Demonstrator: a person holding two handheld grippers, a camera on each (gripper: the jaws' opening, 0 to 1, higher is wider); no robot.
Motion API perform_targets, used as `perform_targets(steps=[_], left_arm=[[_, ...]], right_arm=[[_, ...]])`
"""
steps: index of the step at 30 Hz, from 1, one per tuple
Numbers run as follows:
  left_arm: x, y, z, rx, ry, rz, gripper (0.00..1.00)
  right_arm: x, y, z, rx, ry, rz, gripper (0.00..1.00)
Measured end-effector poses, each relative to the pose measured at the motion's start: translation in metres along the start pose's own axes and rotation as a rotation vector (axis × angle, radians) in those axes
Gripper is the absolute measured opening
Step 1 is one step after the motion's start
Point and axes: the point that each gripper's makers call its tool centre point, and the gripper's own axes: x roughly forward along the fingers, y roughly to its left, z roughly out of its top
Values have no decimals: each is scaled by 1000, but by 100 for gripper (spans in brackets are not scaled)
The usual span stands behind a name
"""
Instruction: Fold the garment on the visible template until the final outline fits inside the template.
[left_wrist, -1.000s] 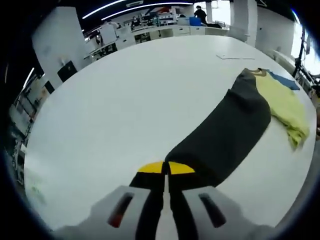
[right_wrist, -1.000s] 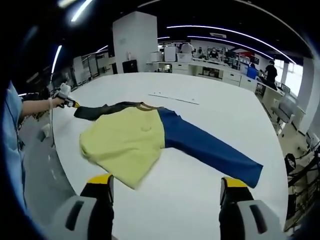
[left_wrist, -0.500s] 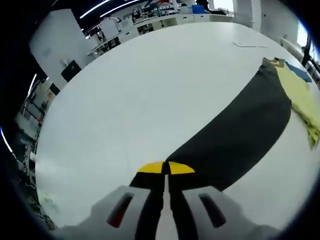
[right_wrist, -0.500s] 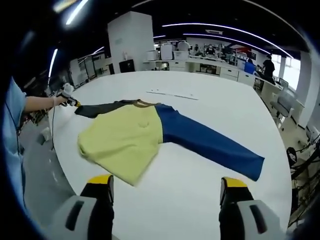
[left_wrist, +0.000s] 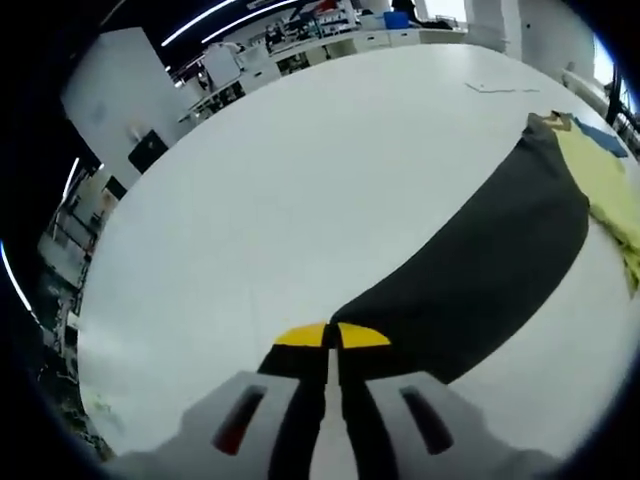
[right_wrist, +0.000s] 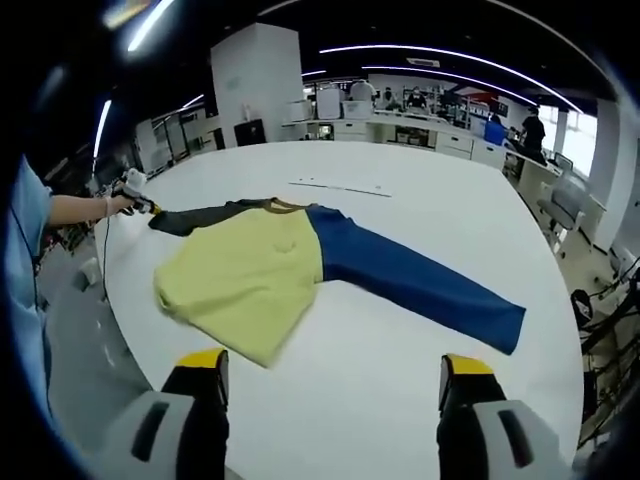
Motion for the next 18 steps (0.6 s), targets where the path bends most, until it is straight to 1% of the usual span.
perform_targets(steps=[2,4,6,8,9,11,14,15,16,17,18], left_arm=[[-5,-1,2,-2,-15,-1,2],[-7,0,4,-5,-27,0,8],[-9,-3,5,-42,-33,-21,10],[-16,-3,8,-24,-59,-21,20],[-18,-8,10,-28,-71,-47,23],[-28,-15,14,-26,-96,-66,34],[-40,-29,24,-29,-149,-111,41],[-44,-36,27,-42,-160,-134,43],[-50,-42,35,-56,-194,-157,47],[-55,-46,41,-48,-225,-171,51],[-61,-51,45,-53,-240,-184,55]], right_arm=[[0,1,0,4,-4,2,87],[0,4,0,-8,-3,9,88],[1,7,0,-9,-1,17,89],[1,10,2,-13,-3,24,89],[1,11,2,-15,-6,28,90],[1,12,3,-15,-11,32,91],[0,13,4,-18,-16,35,92],[0,13,5,-20,-17,37,92],[-1,14,5,-22,-20,39,93],[-2,15,6,-24,-22,42,95],[-3,16,6,-28,-22,44,96]])
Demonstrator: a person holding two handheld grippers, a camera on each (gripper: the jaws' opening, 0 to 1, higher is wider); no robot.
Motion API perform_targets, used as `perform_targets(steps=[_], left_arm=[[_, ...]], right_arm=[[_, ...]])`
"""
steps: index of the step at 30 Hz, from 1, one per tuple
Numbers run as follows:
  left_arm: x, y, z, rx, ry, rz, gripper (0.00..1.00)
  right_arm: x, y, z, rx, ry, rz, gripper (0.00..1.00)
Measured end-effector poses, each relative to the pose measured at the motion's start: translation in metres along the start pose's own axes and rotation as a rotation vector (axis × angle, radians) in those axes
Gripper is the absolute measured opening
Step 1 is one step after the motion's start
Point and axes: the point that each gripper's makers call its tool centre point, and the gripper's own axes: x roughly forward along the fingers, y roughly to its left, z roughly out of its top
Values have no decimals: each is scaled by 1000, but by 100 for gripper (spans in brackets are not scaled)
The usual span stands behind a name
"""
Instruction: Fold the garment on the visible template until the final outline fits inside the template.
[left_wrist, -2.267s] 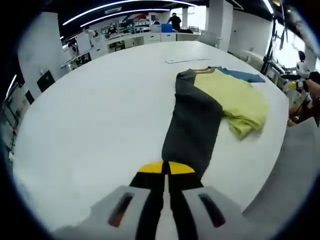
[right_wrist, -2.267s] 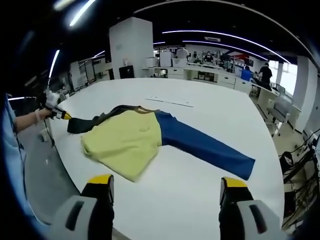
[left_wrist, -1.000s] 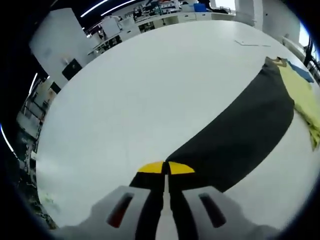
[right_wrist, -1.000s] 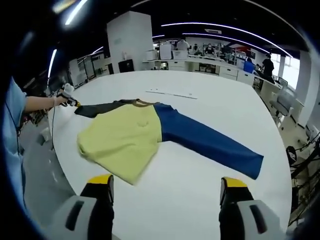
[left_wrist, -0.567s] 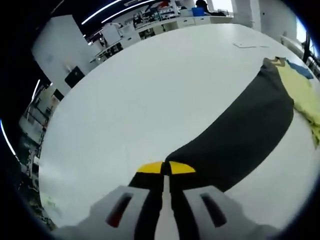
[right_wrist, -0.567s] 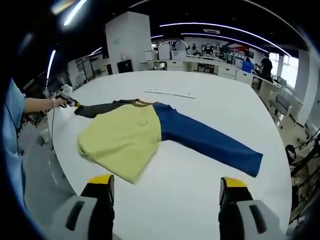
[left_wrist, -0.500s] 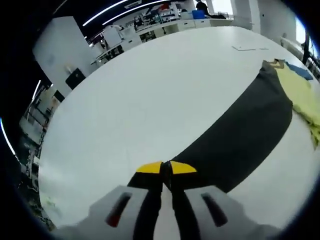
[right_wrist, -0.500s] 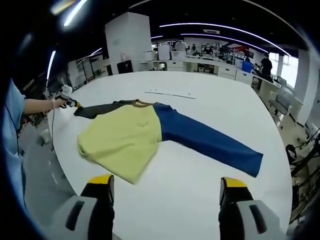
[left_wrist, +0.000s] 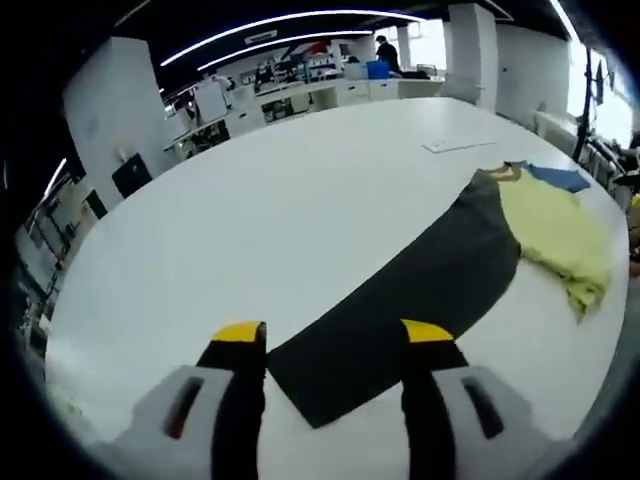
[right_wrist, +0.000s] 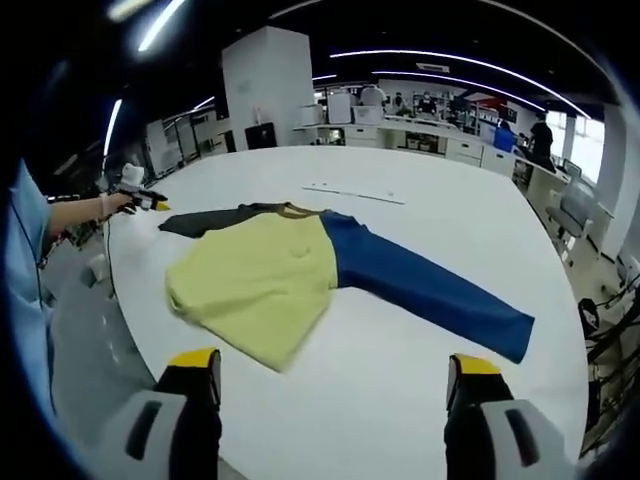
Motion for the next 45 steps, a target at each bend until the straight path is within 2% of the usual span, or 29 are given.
perform_targets(steps=[2,3,4,5,7,8,11,13,20,27,33,39,41,45], left_arm=[[-9,-20,14,-6,-55,-51,64],[-13,-28,18,-7,-63,-61,69],[-17,-41,23,8,-86,-96,78],[-18,-47,24,18,-92,-104,85],[-22,-68,25,12,-92,-166,98],[-24,-73,26,13,-98,-166,99],[-30,-96,25,63,-102,-223,99],[-32,-104,21,80,-76,-241,99],[-41,-124,15,120,-55,-293,99],[-57,-154,20,175,-85,-345,99],[-69,-185,19,193,-97,-385,94],[-77,-213,11,185,-102,-419,90],[-82,-228,8,181,-104,-457,88],[-84,-242,1,185,-106,-482,84]], right_arm=[[-1,0,0,-6,-4,2,98],[-2,1,1,-8,-5,4,99],[-2,1,1,-8,-10,4,99],[-3,1,1,-10,-11,5,100],[-3,2,2,-15,-14,5,100],[-4,2,3,-20,-16,5,100],[-8,1,6,-29,-28,5,100],[-11,-1,8,-27,-35,-4,100],[-17,-3,9,-34,-56,-10,100],[-14,7,5,-73,-49,10,98],[-9,15,4,-110,-48,28,95],[-3,23,1,-143,-25,52,88],[-1,26,1,-156,-20,59,88],[3,32,0,-175,-10,79,84]])
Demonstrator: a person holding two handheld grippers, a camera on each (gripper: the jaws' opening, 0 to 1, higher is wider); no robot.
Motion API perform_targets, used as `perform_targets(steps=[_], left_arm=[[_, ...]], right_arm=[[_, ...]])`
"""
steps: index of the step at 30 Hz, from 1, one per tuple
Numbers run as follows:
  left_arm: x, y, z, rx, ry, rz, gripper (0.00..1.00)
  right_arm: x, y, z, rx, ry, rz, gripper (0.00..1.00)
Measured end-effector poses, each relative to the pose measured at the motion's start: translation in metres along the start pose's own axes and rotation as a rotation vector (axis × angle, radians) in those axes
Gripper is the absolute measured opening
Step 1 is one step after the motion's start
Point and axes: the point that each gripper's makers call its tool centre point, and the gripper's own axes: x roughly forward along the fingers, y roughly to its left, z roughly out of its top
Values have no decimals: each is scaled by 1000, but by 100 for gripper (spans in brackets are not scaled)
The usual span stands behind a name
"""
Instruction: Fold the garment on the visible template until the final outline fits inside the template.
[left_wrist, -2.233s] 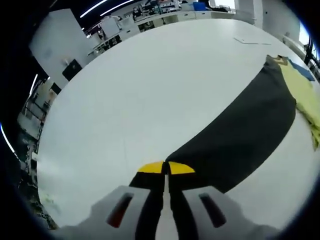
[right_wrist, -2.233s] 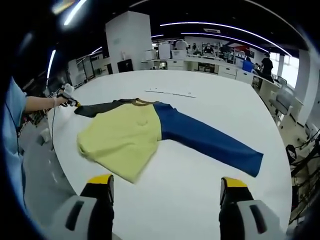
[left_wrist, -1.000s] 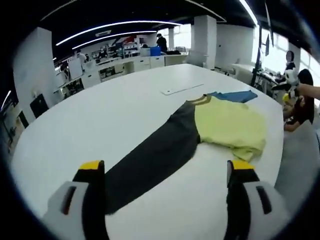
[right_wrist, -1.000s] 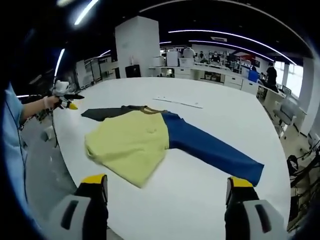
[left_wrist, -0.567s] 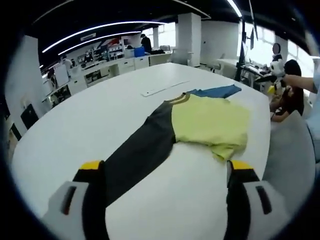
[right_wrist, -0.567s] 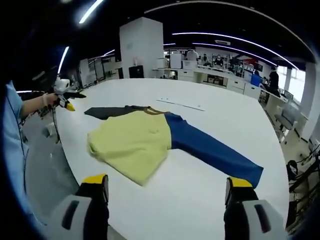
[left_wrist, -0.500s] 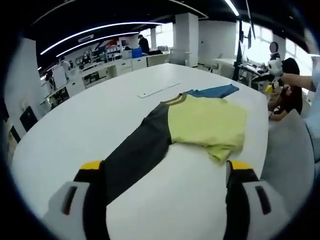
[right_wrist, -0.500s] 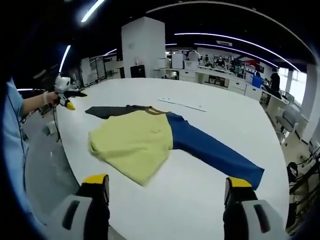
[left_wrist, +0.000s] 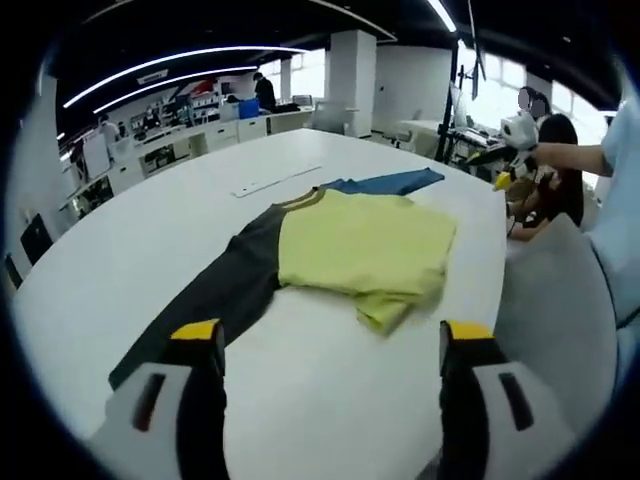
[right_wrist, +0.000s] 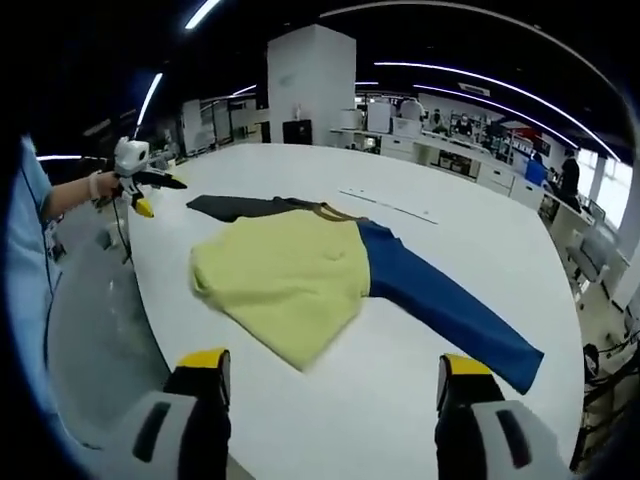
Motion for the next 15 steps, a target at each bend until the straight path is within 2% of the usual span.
perform_targets(steps=[3,8,10,11,12,13,15], left_arm=[[4,-9,2,5,-36,-22,79],[11,-23,0,-13,-37,-48,76],[12,-26,-1,-17,-40,-62,79],[14,-28,-3,-14,-34,-65,78],[14,-28,-5,-14,-31,-64,77],[15,-29,-6,-16,-30,-66,76],[15,-31,-6,-19,-38,-69,76]], right_arm=[[6,7,-2,-46,26,17,82],[19,22,0,-96,36,60,72],[25,25,0,-136,49,59,63],[29,27,-3,-188,72,71,59],[32,30,-2,-213,65,75,58],[36,31,0,-207,54,64,57],[41,35,-4,-216,85,82,51]])
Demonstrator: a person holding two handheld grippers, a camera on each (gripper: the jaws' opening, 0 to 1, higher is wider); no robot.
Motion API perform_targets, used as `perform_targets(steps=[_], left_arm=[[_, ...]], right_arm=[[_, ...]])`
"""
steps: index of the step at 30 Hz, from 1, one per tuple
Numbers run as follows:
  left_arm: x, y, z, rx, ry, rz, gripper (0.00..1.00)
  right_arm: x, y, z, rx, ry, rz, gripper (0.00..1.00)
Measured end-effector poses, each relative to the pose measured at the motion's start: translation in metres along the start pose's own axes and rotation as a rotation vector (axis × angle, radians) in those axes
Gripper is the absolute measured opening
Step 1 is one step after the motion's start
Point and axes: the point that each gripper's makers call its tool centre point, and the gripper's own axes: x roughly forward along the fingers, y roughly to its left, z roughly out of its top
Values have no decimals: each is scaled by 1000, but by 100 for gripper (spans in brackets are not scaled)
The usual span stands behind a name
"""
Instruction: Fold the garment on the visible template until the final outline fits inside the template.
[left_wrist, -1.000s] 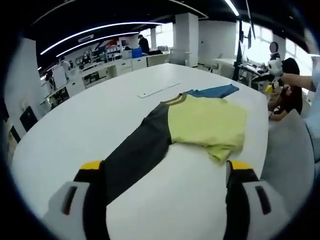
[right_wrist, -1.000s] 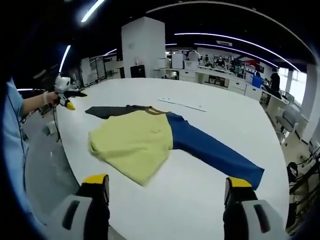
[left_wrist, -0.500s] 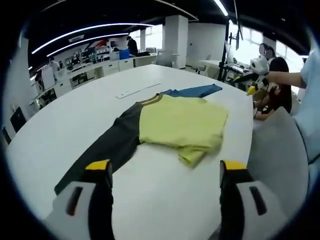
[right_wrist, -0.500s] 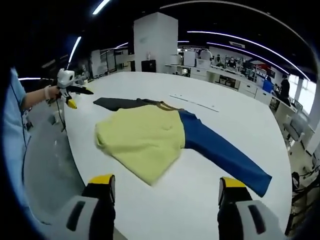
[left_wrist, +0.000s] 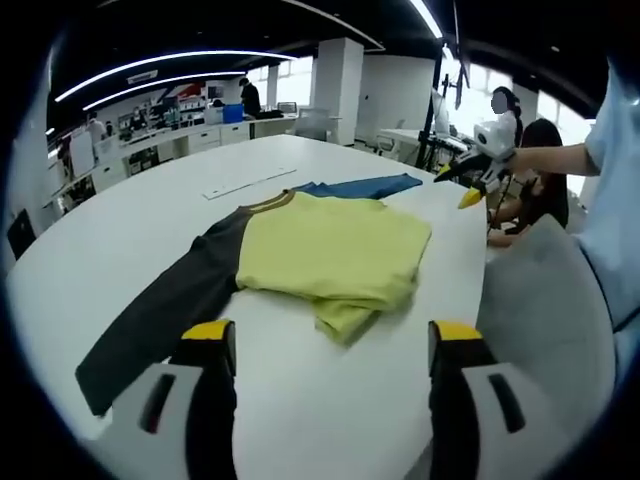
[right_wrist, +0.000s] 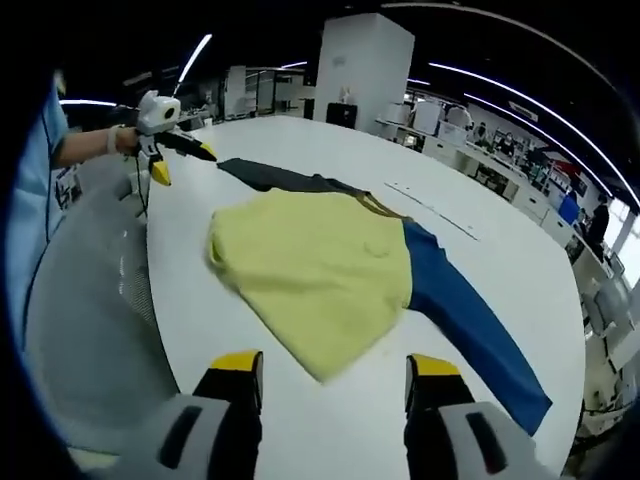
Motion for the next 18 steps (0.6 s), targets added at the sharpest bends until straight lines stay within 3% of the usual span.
perform_targets(steps=[5,8,11,14,18], left_arm=[[4,-5,1,-1,-18,-15,75],[5,-5,2,-9,-31,-20,71],[6,-3,0,-18,-25,-20,71],[6,-4,-1,-29,-24,-22,69],[6,-4,-3,-42,-17,-17,68]], right_arm=[[19,6,-5,-126,38,29,44],[27,4,-7,-203,59,25,35],[37,7,-3,-210,48,43,33],[46,11,-10,-335,106,72,27],[57,20,-15,-412,139,105,17]])
